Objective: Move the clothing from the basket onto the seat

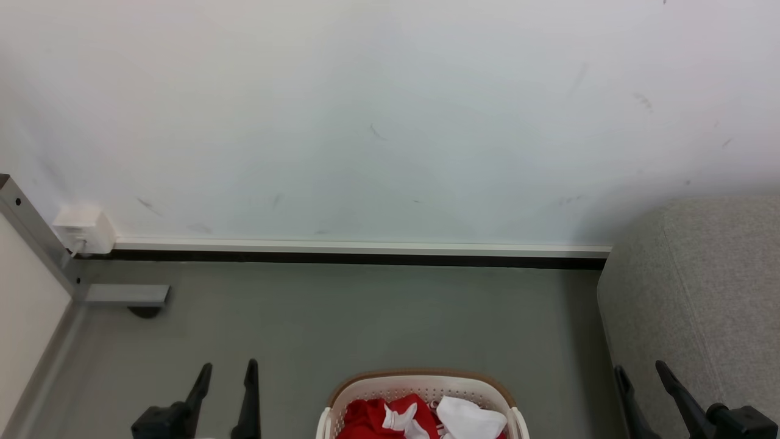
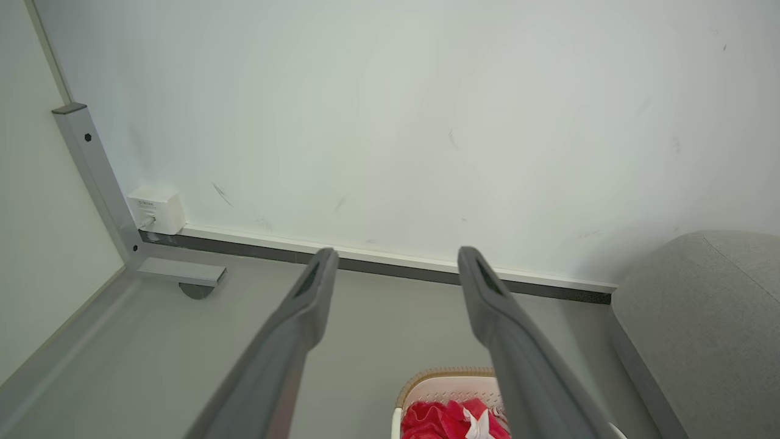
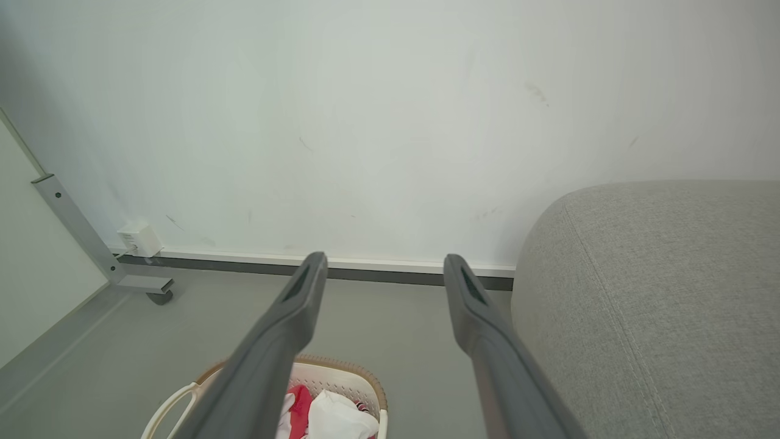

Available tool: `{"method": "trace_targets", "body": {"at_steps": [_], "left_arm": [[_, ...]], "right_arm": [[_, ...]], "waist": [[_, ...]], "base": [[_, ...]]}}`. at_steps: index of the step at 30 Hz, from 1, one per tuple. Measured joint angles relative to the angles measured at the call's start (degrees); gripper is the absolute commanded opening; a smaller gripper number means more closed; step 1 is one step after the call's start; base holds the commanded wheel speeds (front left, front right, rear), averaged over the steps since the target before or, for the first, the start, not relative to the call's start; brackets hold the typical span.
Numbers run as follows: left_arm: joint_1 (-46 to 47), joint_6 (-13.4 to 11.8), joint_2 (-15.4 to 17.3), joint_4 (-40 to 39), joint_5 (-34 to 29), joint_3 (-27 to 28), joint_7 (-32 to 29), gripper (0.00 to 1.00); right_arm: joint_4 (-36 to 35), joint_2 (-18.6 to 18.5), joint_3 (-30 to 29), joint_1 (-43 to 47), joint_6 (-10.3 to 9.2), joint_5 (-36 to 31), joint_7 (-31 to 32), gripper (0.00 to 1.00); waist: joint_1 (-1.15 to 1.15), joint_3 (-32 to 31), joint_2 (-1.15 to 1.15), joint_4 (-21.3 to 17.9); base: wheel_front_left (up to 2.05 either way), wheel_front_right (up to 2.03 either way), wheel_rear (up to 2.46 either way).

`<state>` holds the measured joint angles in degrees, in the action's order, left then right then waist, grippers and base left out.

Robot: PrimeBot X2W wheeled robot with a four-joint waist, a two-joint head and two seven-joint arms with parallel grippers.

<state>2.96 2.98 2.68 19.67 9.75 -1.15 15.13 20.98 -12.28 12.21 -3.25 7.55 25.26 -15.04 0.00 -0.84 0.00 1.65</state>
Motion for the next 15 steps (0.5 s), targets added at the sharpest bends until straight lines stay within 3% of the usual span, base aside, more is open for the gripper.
{"method": "trace_targets", "body": {"at_steps": [15], "left_arm": [[0.2,0.5,0.0,0.8,-0.9,-1.0,0.0,1.00]], "right_arm": [[-0.6,0.4,0.7,-1.4,0.00,0.7,0.0,1.00]], "waist": [[0.00,1.3,0.00,-3.4]], "base": [[0.00,0.00,0.00]]}}
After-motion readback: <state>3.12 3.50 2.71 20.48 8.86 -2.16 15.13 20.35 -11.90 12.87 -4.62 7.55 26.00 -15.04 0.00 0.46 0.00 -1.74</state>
